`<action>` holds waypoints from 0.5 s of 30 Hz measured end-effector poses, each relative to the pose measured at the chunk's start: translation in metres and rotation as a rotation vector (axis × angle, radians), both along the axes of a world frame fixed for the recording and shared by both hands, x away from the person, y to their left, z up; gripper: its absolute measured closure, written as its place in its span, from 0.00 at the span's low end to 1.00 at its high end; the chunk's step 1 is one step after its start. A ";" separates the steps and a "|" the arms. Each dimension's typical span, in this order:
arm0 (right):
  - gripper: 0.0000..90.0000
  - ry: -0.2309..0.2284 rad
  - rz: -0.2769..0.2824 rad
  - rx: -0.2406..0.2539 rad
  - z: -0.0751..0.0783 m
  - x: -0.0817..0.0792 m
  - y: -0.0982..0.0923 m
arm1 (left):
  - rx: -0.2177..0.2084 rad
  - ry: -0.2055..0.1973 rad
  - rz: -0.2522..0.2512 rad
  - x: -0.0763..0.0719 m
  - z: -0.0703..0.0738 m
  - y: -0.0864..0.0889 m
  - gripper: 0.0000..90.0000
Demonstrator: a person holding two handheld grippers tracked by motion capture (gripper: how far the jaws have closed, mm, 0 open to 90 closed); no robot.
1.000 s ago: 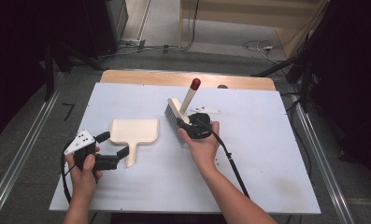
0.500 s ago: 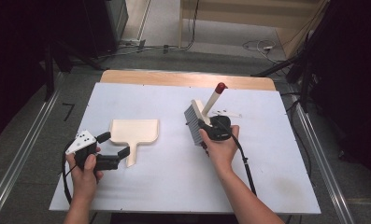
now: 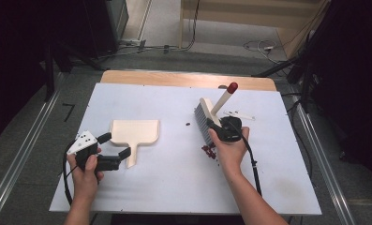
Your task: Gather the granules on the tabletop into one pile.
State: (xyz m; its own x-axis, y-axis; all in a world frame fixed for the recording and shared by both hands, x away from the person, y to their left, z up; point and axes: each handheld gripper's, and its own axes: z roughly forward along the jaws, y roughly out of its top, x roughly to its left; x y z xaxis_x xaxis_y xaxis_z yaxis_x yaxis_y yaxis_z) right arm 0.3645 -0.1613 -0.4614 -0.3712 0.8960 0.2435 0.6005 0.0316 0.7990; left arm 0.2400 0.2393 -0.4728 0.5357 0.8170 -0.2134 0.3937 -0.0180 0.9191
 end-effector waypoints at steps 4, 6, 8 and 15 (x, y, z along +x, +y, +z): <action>0.73 -0.022 0.042 0.011 0.011 -0.004 0.018 | 0.001 0.003 0.000 0.001 0.000 -0.001 0.00; 0.73 -0.025 0.069 0.009 0.013 -0.004 0.030 | 0.003 0.004 -0.001 0.001 -0.001 -0.001 0.00; 0.73 -0.013 0.092 0.009 0.011 -0.004 0.043 | 0.003 0.004 -0.002 0.000 -0.001 -0.001 0.00; 0.73 0.024 0.082 -0.032 -0.006 0.002 0.057 | 0.000 0.001 -0.003 -0.001 0.000 0.002 0.00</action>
State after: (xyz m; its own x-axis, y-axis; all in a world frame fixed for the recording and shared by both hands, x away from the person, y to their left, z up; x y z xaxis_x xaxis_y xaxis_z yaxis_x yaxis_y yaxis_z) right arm 0.3667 -0.1044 -0.4675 -0.4384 0.8701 0.2250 0.6136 0.1068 0.7824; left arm 0.2392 0.2413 -0.4730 0.5375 0.8156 -0.2141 0.3945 -0.0189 0.9187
